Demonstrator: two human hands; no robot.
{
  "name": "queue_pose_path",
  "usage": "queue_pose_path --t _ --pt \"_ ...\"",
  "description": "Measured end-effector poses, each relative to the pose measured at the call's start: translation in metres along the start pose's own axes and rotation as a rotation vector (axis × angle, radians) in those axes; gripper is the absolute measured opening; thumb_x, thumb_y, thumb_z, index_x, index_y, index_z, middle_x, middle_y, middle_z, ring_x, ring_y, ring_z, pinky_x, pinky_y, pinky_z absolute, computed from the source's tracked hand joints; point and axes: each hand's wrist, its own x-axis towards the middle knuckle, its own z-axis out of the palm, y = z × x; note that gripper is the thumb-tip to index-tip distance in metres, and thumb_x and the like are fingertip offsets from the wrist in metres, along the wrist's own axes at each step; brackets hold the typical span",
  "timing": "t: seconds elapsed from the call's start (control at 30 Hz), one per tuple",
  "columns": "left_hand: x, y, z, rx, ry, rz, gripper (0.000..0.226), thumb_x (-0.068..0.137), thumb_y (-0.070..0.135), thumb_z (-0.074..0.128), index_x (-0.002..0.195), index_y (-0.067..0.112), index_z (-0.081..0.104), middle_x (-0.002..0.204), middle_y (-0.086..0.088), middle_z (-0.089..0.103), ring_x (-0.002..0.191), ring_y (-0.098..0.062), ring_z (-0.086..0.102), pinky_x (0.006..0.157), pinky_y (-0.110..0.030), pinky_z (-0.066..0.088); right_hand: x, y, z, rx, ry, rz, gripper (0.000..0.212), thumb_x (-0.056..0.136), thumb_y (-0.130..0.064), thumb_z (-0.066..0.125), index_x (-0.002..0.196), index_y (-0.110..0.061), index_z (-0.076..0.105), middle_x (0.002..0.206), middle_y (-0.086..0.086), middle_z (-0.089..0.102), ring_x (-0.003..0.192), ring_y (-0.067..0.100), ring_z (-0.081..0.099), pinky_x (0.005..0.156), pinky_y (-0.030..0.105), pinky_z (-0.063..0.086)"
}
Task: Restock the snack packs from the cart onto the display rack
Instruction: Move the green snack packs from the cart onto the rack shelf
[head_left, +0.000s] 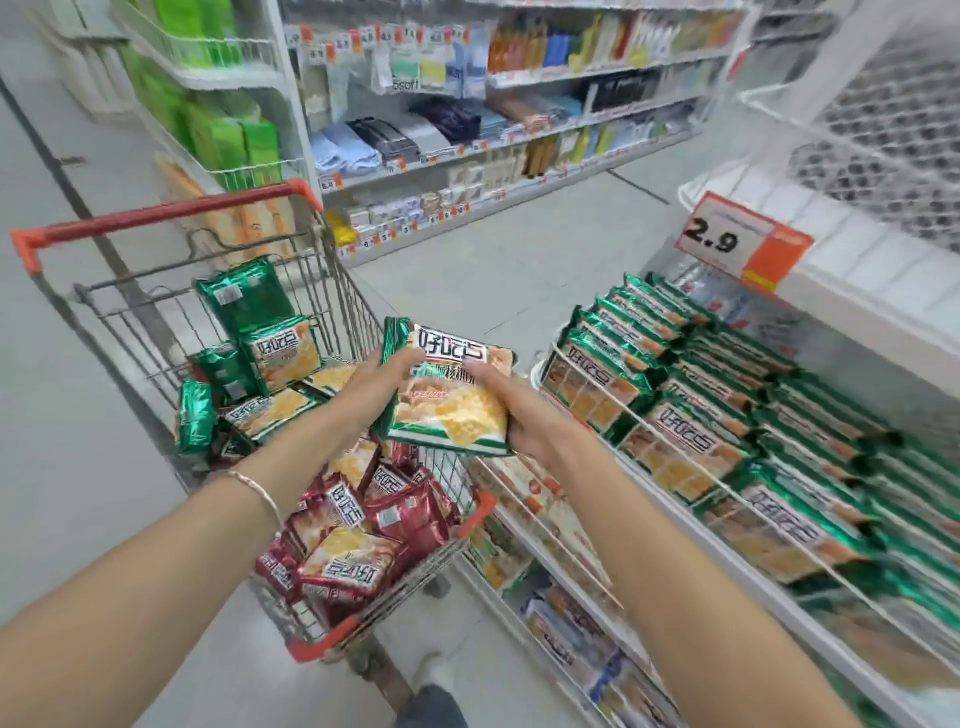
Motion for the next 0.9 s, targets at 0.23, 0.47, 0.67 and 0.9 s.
queue_pose_path --t 0.23,0.47,0.67,0.9 --pt "-0.061 0.056 0.124 0.170 -0.285 0.260 0.072 0.093 0.063 0.049 0.148 0.018 0.036 0.146 -0.005 0.052 0.109 -0.011 0.062 0.097 -0.033 0.044 -0.135 0.030 -0.090 0.186 0.374 -0.172 0.040 0.081 -0.030 0.081 0.112 -0.009 0.065 0.094 0.008 0.077 0.083 0.023 0.075 0.082 0.039 0.060" --pt "-0.124 0.084 0.260 0.409 -0.627 0.353 0.063 0.082 0.041 0.079 0.133 0.024 0.046 0.107 0.017 0.050 0.104 -0.010 0.053 0.086 -0.017 0.036 -0.264 0.070 -0.190 0.241 0.765 -0.333 0.128 0.029 -0.052 0.100 0.138 -0.006 0.051 0.114 0.014 0.073 0.095 0.027 0.074 0.085 0.044 0.060" --pt "-0.162 0.104 0.379 0.433 -0.830 0.479 0.050 0.081 0.039 0.080 0.120 0.023 0.054 0.116 0.019 0.054 0.111 -0.008 0.056 0.091 -0.020 0.045 -0.360 0.098 -0.274 0.288 0.971 -0.358 0.127 0.028 -0.054 0.099 0.135 -0.003 0.052 0.109 0.015 0.074 0.092 0.028 0.075 0.075 0.039 0.061" --pt "-0.162 0.118 0.530 0.446 -0.850 0.508 0.105 0.064 0.050 0.091 0.146 0.025 0.031 0.136 0.014 0.046 0.123 -0.008 0.046 0.103 -0.024 0.035 -0.435 0.114 -0.378 0.241 1.123 -0.415 0.094 0.051 -0.040 0.096 0.130 -0.013 0.054 0.114 0.010 0.074 0.095 0.027 0.075 0.085 0.047 0.060"
